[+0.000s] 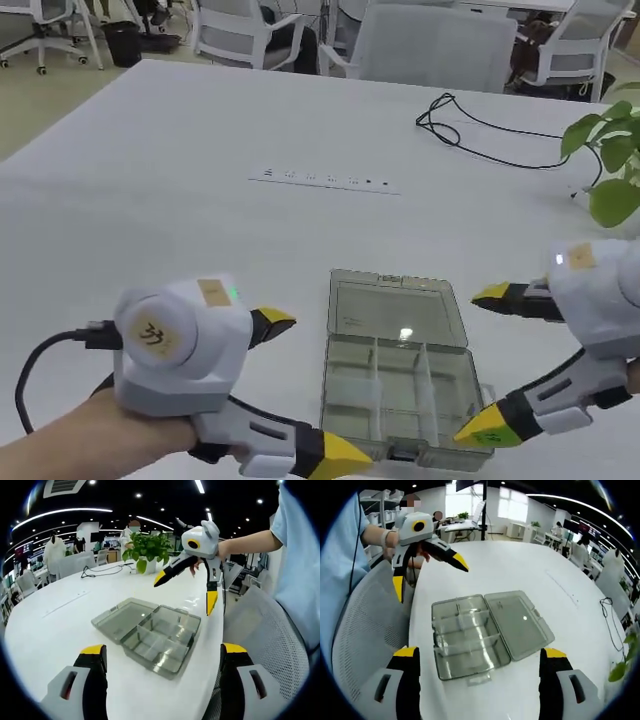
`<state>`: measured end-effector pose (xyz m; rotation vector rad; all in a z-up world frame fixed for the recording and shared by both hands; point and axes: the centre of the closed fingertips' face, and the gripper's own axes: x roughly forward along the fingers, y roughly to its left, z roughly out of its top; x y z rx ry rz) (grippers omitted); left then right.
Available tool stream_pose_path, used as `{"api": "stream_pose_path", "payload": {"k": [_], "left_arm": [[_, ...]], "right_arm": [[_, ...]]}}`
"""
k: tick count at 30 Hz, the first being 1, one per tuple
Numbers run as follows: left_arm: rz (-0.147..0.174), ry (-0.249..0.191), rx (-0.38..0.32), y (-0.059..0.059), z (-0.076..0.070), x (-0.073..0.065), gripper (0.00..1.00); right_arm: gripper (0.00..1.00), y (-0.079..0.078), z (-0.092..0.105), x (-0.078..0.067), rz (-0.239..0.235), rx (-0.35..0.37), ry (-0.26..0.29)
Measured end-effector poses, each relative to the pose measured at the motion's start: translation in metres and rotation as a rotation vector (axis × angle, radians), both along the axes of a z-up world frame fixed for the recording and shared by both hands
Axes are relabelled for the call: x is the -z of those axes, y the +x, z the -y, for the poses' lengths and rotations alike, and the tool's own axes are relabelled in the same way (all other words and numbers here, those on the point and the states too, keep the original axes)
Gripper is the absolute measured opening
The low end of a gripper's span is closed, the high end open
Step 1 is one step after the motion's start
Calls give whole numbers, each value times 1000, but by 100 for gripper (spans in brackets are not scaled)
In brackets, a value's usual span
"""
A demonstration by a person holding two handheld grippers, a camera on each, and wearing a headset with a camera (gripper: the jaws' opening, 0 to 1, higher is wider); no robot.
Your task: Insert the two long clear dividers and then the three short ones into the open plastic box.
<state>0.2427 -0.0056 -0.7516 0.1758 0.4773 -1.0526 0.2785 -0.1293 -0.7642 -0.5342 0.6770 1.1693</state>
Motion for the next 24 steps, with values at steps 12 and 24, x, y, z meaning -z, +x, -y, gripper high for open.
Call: {"api": "stream_pose_path", "payload": {"k": [12, 24], "left_arm": [[-1, 6, 7, 0, 8, 1, 96], [1, 18, -9, 2, 3, 0, 96]], "right_arm": [[99, -16, 70, 17, -32, 79, -88], [93, -15, 112, 42, -76, 3, -233]]}}
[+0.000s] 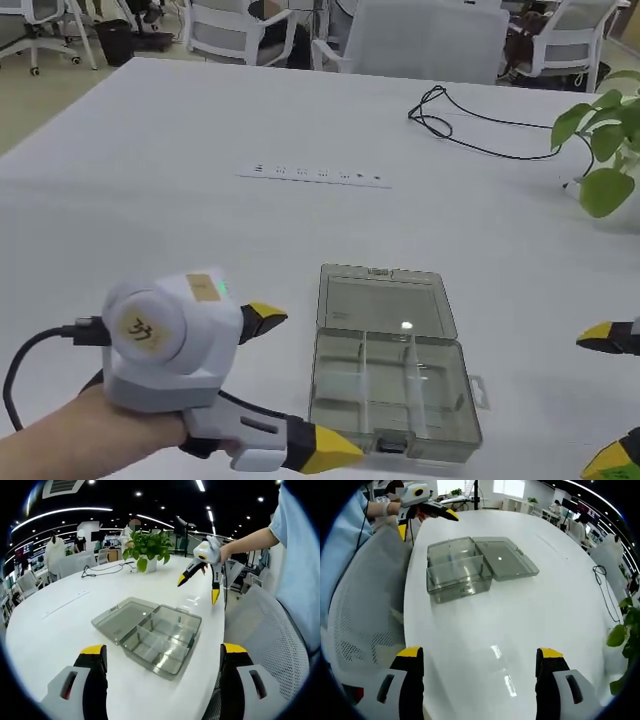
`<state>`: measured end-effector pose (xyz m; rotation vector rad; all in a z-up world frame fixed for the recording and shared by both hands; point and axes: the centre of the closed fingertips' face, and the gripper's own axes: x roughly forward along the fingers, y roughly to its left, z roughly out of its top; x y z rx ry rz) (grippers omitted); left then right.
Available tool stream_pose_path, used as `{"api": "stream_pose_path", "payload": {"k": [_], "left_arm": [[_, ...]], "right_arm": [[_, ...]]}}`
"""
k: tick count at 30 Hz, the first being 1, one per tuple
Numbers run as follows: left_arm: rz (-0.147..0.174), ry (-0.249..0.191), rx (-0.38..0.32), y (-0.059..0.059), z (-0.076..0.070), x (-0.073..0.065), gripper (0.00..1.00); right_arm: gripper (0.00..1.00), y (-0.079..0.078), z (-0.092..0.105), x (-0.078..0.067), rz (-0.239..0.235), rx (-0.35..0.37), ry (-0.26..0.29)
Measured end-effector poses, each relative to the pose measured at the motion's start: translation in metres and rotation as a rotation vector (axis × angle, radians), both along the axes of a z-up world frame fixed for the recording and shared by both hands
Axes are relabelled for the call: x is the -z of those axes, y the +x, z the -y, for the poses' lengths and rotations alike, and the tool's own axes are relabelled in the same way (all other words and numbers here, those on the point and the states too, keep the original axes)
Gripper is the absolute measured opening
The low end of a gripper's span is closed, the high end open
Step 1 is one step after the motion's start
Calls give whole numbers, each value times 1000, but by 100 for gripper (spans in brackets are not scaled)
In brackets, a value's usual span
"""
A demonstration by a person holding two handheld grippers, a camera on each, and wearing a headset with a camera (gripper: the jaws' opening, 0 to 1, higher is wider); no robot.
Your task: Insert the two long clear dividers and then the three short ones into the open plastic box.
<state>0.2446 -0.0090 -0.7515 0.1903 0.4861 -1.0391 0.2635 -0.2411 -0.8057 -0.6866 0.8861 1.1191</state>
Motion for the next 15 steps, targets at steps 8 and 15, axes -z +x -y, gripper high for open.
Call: {"api": "stream_pose_path", "payload": {"k": [8, 15], "left_arm": [[-1, 6, -5, -1, -1, 0, 96], [0, 20, -11, 0, -7, 0, 96]], "right_arm": [[85, 3, 14, 17, -24, -103, -101], [74, 3, 19, 27, -25, -213, -171]]}}
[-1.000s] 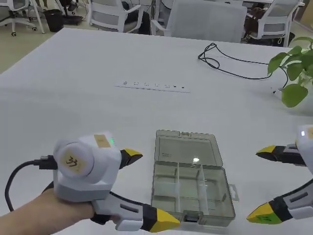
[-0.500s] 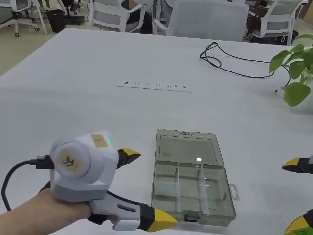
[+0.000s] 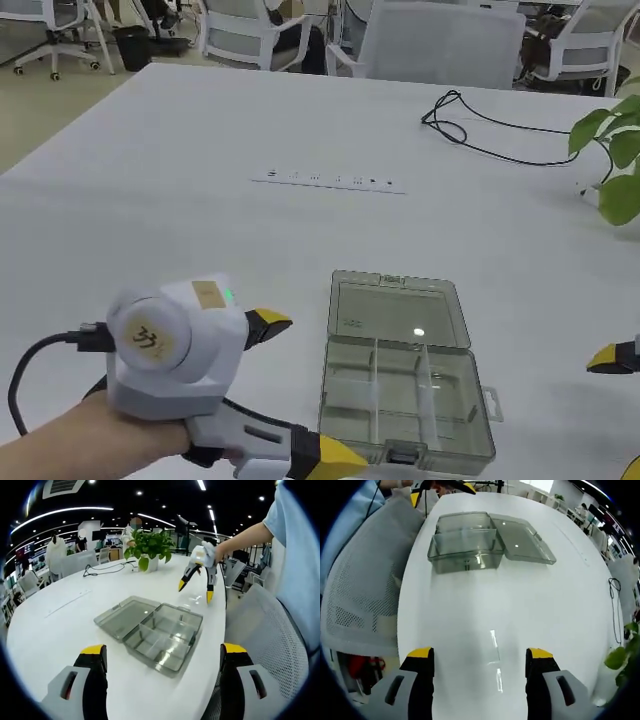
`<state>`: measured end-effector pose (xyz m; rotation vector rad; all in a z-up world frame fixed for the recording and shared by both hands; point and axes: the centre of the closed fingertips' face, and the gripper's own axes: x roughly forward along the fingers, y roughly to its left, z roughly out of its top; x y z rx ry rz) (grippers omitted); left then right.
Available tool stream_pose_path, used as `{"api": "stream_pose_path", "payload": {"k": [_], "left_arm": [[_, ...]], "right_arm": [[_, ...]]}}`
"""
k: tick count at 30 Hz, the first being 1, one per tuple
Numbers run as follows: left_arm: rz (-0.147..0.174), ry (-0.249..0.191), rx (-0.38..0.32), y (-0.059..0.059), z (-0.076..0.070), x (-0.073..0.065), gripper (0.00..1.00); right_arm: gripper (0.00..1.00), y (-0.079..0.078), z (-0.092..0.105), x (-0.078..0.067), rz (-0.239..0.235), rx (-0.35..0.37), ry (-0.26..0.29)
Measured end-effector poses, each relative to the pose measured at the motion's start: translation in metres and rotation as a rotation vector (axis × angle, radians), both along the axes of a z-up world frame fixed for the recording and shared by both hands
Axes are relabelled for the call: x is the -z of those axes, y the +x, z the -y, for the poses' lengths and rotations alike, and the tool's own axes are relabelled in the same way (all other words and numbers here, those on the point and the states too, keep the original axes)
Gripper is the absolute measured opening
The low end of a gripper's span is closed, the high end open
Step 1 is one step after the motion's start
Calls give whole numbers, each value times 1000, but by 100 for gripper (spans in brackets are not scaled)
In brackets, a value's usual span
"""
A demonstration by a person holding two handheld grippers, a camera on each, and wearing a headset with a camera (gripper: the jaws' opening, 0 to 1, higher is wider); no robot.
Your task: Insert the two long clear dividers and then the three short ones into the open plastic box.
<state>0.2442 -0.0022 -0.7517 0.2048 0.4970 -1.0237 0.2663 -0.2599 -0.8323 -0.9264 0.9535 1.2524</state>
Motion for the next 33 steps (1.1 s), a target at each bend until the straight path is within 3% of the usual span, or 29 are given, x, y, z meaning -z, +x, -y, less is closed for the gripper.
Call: {"api": "stream_pose_path", "payload": {"k": [3, 15, 24, 29, 33], "left_arm": [[-2, 6, -4, 0, -3, 0, 96], [-7, 9, -24, -2, -10, 2, 95], [-9, 4, -27, -4, -10, 3, 95], [-6, 3, -30, -4, -10, 3, 95], [-5, 3, -32, -4, -10, 3, 95]], "right_arm": [[69, 2, -1, 3, 11, -41, -25], [49, -1, -1, 15, -22, -132, -89], [42, 0, 1, 17, -33, -140, -90], [33, -2, 0, 16, -28, -170, -118], [33, -2, 0, 16, -27, -171, -133]]}}
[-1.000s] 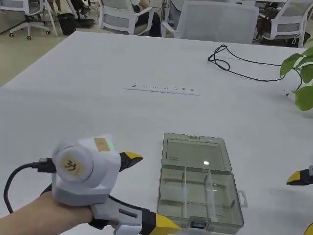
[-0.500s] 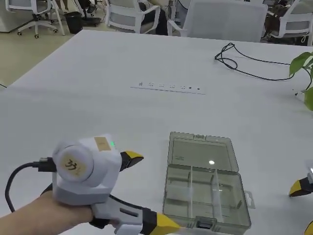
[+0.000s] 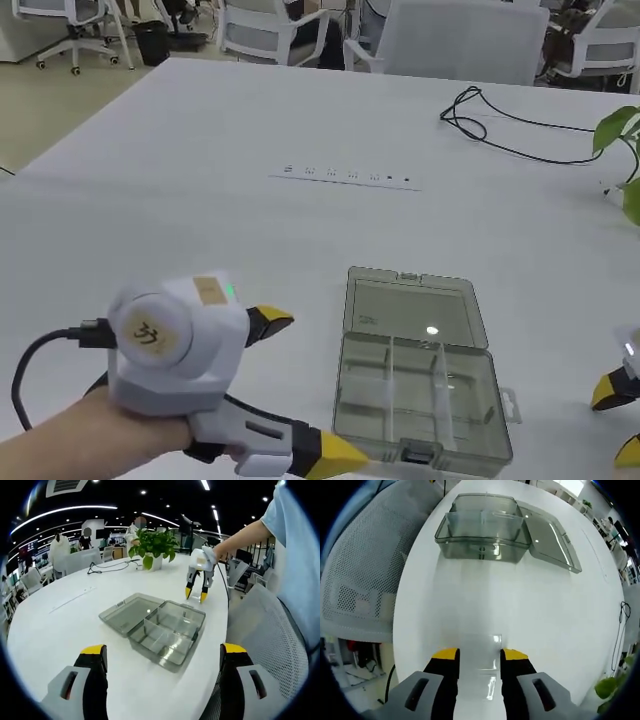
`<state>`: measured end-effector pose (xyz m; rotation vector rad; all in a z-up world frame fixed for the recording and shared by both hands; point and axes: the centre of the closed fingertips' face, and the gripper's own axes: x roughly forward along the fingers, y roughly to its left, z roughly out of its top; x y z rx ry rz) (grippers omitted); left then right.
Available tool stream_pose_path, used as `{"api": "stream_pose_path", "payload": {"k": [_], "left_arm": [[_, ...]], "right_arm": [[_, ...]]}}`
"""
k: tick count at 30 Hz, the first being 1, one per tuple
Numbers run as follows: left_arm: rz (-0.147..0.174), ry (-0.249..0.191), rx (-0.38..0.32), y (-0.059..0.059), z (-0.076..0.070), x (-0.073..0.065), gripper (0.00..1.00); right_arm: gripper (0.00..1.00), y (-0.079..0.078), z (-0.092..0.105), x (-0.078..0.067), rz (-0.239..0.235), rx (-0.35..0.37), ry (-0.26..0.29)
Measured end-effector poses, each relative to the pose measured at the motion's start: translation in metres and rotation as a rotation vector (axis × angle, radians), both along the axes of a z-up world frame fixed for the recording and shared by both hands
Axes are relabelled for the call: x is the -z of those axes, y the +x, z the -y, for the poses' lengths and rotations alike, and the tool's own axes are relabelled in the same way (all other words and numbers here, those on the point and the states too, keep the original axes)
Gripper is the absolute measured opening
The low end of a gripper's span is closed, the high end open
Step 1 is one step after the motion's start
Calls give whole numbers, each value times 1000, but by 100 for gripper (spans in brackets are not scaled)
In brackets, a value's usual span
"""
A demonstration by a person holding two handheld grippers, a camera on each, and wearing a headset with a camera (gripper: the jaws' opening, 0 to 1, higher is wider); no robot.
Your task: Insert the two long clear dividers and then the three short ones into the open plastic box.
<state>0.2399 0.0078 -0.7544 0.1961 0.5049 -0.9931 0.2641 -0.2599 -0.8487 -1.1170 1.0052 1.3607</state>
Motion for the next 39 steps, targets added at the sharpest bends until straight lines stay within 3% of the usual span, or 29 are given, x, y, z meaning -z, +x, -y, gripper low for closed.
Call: {"api": "stream_pose_path", "payload": {"k": [27, 39], "left_arm": [[0, -12, -1, 3, 2, -2, 94], [-15, -34, -7, 7, 9, -3, 92]], "right_arm": [[33, -1, -7, -5, 8, 37, -4], [33, 9, -15, -20, 70, 53, 36]]}}
